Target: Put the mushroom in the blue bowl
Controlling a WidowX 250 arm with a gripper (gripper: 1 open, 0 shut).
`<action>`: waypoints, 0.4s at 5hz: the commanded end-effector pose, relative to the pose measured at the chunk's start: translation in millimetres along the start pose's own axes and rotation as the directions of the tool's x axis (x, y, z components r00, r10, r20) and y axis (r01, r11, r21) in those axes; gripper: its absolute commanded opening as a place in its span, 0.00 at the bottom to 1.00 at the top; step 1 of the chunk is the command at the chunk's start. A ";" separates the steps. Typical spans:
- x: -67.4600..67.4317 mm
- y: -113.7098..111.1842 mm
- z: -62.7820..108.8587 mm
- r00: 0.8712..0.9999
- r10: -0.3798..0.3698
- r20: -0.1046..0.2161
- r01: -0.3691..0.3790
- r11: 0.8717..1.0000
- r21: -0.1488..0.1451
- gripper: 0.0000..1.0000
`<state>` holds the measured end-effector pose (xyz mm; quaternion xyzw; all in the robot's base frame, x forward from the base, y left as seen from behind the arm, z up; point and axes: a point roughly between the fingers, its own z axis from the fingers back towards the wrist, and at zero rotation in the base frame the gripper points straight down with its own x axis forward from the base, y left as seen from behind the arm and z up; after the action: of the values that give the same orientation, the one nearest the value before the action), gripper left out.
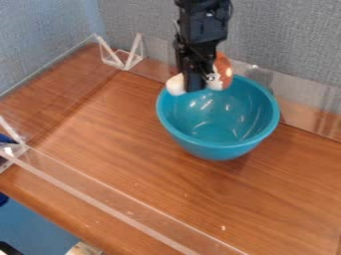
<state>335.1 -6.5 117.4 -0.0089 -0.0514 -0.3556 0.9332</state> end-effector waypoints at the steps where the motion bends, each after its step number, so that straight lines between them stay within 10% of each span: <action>1: -1.4 7.7 7.0 0.999 0.033 0.025 -0.034 0.999 0.039 1.00; 2: -5.0 8.8 3.3 0.998 0.062 0.024 -0.063 0.997 0.048 0.00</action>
<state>332.7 -0.8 107.6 -0.0010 -0.0512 -0.3310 0.9422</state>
